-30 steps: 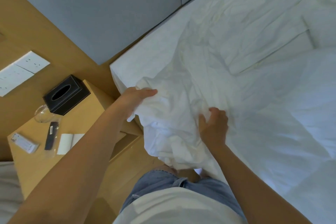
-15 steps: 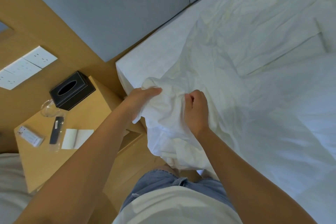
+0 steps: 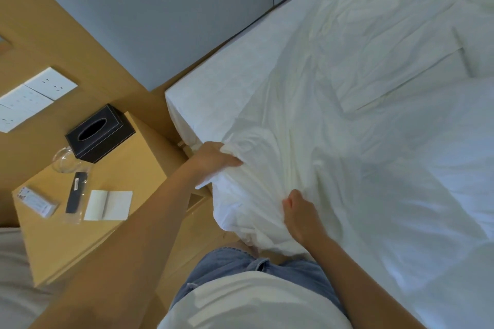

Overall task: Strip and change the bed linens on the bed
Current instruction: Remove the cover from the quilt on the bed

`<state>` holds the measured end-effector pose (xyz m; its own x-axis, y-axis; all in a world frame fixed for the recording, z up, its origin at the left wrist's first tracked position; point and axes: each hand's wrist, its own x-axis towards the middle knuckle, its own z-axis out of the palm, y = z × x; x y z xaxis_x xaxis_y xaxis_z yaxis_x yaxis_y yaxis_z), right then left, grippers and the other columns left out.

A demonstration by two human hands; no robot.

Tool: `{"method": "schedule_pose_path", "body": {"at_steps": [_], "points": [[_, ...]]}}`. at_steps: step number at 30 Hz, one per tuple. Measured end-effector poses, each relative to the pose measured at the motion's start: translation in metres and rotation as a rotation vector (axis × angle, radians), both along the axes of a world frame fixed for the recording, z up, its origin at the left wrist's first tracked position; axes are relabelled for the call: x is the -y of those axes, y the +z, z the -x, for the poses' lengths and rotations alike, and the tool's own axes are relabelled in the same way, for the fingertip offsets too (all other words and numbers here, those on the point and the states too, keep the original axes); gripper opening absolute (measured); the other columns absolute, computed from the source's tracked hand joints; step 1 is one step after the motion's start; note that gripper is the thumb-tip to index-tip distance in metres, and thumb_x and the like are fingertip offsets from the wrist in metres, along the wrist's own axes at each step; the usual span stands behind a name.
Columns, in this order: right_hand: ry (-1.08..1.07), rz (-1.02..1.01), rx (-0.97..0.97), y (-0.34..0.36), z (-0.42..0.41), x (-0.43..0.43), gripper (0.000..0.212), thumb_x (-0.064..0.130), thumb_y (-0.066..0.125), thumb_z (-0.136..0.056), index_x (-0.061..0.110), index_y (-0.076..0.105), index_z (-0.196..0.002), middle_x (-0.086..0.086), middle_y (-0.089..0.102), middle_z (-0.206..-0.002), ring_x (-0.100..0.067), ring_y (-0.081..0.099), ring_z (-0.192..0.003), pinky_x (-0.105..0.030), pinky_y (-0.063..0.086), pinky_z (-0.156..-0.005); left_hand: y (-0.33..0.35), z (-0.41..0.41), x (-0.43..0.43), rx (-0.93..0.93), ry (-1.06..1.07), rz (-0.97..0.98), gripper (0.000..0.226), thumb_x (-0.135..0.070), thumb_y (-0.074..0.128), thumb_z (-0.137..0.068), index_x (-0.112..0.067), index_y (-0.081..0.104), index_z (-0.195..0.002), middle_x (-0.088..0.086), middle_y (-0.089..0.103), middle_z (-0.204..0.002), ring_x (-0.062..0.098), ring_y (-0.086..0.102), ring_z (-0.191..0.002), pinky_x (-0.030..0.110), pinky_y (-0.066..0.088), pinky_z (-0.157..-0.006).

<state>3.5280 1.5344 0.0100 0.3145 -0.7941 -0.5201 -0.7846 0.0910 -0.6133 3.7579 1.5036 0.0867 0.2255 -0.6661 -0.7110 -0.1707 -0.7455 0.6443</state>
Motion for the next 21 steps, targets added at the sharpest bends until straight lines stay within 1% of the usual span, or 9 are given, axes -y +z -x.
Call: {"method": "schedule_pose_path", "body": {"at_steps": [3,6,10,11,13,16,18,20,21], "points": [[0.064,-0.070,-0.001,-0.001,-0.010,0.021,0.027,0.027,0.042,-0.098,0.014,0.041,-0.075,0.004,0.045,-0.067,-0.016,0.046,-0.067,-0.028,0.033,-0.059,-0.003,-0.010,-0.015,0.008,-0.011,-0.028,0.028,-0.019,0.076,-0.077,-0.021,0.067,-0.104,-0.006,0.074,-0.086,0.009,0.070,-0.073,0.018,0.052,-0.053],[-0.108,-0.101,0.107,0.011,-0.029,0.056,0.036,0.042,0.051,-0.091,0.018,0.044,-0.066,0.004,0.049,-0.067,-0.015,0.049,-0.066,-0.027,0.035,-0.056,0.005,-0.027,-0.023,0.072,-0.123,-0.064,0.023,-0.025,0.072,-0.077,-0.033,0.065,-0.098,-0.016,0.072,-0.083,0.001,0.068,-0.073,0.013,0.048,-0.053],[-0.232,-0.192,0.106,0.020,-0.069,0.086,0.058,0.064,0.045,-0.084,0.007,0.058,-0.088,-0.006,0.060,-0.084,-0.028,0.059,-0.087,-0.036,0.049,-0.081,0.005,-0.027,-0.018,0.073,-0.205,-0.117,0.030,-0.027,0.074,-0.074,-0.028,0.065,-0.103,-0.015,0.072,-0.083,0.000,0.067,-0.069,0.011,0.048,-0.050],[-0.215,-0.196,0.108,0.019,-0.075,0.087,0.053,0.058,0.047,-0.087,0.007,0.057,-0.087,-0.007,0.059,-0.084,-0.029,0.059,-0.089,-0.036,0.048,-0.083,0.007,-0.027,-0.014,0.101,-0.241,-0.149,0.036,-0.032,0.075,-0.071,-0.028,0.064,-0.106,-0.013,0.071,-0.089,0.002,0.067,-0.074,0.014,0.050,-0.055],[-0.173,-0.181,0.135,0.016,-0.082,0.087,0.037,0.040,0.048,-0.093,0.009,0.050,-0.073,-0.009,0.054,-0.078,-0.030,0.057,-0.090,-0.032,0.043,-0.079,0.010,-0.030,-0.006,0.196,-0.369,-0.223,0.057,-0.049,0.074,-0.061,-0.029,0.062,-0.113,-0.010,0.066,-0.108,0.010,0.063,-0.095,0.026,0.052,-0.079],[-0.183,-0.116,0.174,0.015,-0.079,0.084,0.037,0.032,0.043,-0.097,0.010,0.047,-0.067,-0.011,0.050,-0.080,-0.028,0.051,-0.083,-0.031,0.035,-0.076,0.022,-0.039,0.009,0.228,-0.420,-0.284,0.080,-0.076,0.066,-0.050,-0.032,0.062,-0.117,-0.013,0.059,-0.120,0.015,0.055,-0.112,0.035,0.042,-0.100],[-0.244,-0.081,0.221,0.016,-0.071,0.077,0.046,0.033,0.044,-0.097,0.014,0.039,-0.056,-0.006,0.045,-0.063,-0.023,0.045,-0.069,-0.032,0.034,-0.069,0.025,-0.041,0.021,0.194,-0.334,-0.277,0.072,-0.080,0.062,-0.056,-0.025,0.066,-0.103,-0.005,0.066,-0.106,0.017,0.062,-0.098,0.036,0.047,-0.092],[-0.291,-0.065,0.258,0.016,-0.064,0.067,0.051,0.033,0.046,-0.097,0.015,0.034,-0.050,-0.002,0.037,-0.052,-0.022,0.042,-0.058,-0.033,0.033,-0.063,0.018,-0.034,0.036,0.323,-0.388,-0.237,0.056,-0.072,0.056,-0.073,-0.016,0.058,-0.079,-0.001,0.059,-0.079,0.014,0.058,-0.069,0.029,0.045,-0.067],[-0.298,-0.073,0.263,0.015,-0.062,0.061,0.051,0.032,0.046,-0.097,0.015,0.035,-0.050,-0.002,0.037,-0.050,-0.023,0.043,-0.057,-0.033,0.034,-0.062,0.013,-0.025,0.042,0.427,-0.465,-0.223,0.049,-0.066,0.054,-0.079,-0.017,0.052,-0.074,-0.003,0.054,-0.075,0.012,0.053,-0.065,0.027,0.039,-0.059]]}}
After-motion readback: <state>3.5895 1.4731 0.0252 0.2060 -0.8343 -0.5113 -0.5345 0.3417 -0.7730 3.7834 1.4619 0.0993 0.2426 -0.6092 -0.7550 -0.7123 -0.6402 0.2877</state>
